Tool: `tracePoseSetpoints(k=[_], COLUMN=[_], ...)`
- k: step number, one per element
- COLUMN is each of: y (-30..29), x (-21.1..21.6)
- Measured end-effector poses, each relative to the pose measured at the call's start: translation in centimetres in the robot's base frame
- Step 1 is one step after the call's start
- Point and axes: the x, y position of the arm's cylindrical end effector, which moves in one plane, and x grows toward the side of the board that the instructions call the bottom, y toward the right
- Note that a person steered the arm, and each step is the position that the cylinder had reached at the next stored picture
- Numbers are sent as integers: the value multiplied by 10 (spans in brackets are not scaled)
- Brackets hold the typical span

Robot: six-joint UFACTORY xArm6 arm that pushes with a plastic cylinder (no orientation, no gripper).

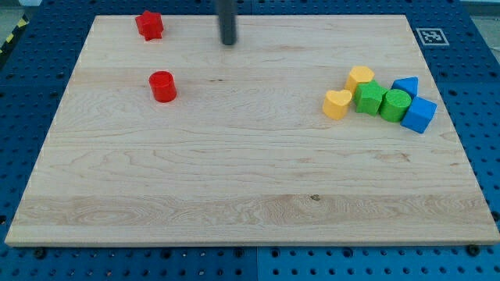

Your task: Push the blue blocks slightly downwards

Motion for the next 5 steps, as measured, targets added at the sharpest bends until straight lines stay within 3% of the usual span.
tracePoseSetpoints(k=[2,5], y=[169,243], x=[58,101])
